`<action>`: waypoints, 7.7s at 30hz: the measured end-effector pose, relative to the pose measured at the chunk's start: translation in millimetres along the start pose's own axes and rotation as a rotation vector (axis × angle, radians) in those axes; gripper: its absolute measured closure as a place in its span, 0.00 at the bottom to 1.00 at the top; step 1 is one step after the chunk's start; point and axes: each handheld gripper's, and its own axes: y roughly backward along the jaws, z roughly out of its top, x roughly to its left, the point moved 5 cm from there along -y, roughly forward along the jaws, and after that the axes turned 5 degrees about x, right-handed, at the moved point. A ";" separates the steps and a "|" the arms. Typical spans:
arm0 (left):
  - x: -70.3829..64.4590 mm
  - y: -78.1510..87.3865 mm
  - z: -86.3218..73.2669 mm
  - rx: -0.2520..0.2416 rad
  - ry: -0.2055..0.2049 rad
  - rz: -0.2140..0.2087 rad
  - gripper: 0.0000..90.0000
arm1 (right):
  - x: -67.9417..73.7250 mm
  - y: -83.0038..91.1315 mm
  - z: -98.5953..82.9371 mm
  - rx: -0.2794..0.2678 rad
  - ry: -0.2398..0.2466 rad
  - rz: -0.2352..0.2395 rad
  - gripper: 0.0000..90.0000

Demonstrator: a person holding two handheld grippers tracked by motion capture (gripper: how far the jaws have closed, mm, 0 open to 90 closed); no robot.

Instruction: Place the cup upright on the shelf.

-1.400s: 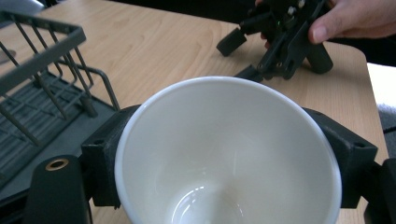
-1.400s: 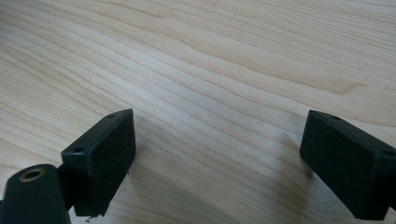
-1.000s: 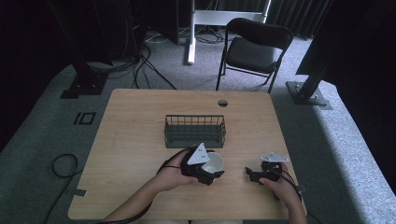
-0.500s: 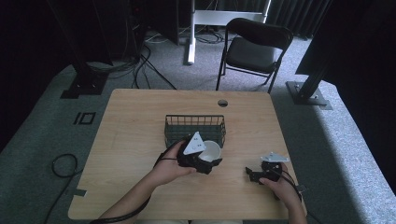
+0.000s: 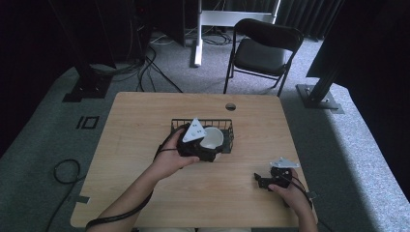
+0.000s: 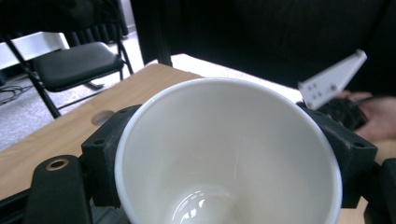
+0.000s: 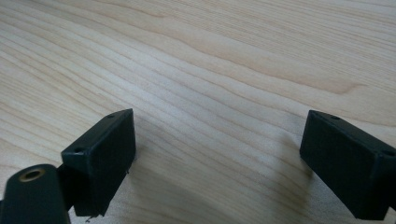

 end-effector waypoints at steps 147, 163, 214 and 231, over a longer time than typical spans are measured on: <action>71.5 47.2 -111.0 0.037 0.234 0.374 0.10 | 0.1 0.0 0.0 0.001 0.000 0.000 0.11; 68.9 66.2 -148.1 0.049 0.254 0.404 0.10 | 0.0 -0.1 0.0 -0.001 0.000 0.000 0.11; 99.0 108.7 -250.6 0.273 0.481 0.696 0.10 | 0.0 -0.1 0.0 -0.002 0.001 0.001 0.11; 106.6 119.8 -269.2 0.405 0.600 0.741 0.10 | 0.0 -0.1 0.0 -0.001 0.001 0.000 0.11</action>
